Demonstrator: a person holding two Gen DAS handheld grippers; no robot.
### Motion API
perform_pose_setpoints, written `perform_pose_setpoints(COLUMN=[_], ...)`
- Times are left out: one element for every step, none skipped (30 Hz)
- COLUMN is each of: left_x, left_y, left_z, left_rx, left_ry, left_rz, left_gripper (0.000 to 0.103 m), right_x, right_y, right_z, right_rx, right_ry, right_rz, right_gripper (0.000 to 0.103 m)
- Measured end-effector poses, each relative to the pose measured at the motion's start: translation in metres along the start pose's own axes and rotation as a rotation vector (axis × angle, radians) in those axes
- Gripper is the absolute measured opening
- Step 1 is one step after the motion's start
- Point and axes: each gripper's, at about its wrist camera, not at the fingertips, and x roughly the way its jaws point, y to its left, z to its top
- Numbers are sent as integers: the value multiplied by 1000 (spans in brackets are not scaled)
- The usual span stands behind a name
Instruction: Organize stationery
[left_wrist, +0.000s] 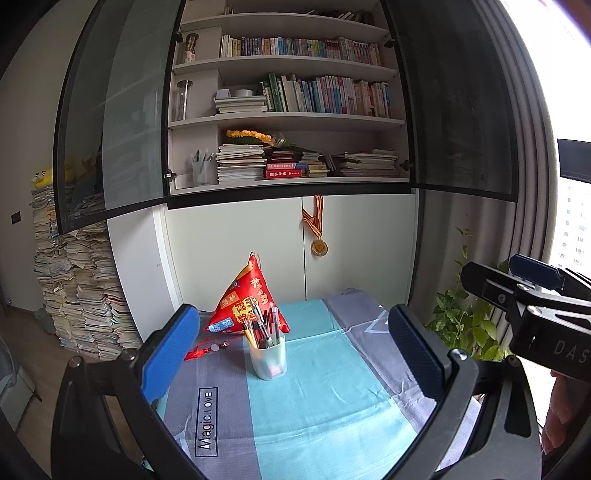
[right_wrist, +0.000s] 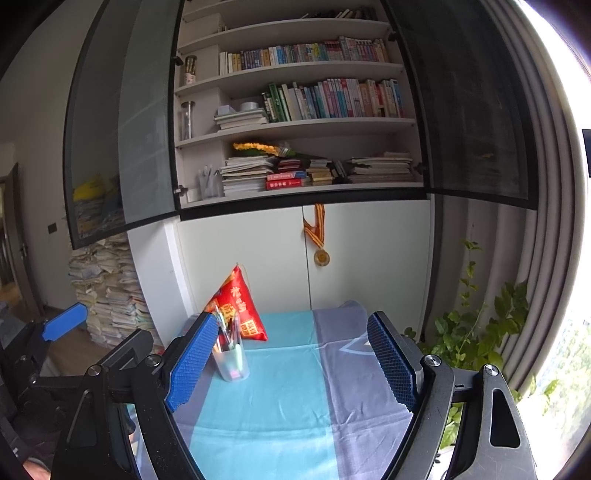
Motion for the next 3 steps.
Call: perform_pose_setpoints(left_x=[0, 0, 0], left_y=[0, 0, 0], left_z=[0, 0, 0], left_rx=[0, 0, -1], left_ry=[0, 0, -1], left_rz=[0, 0, 1], left_gripper=[102, 102, 102], right_x=[0, 0, 0], right_y=[0, 0, 1], right_z=[0, 0, 0], right_rx=[1, 1, 0], right_ry=[0, 0, 1], right_rz=[0, 0, 1], right_gripper=[84, 84, 84])
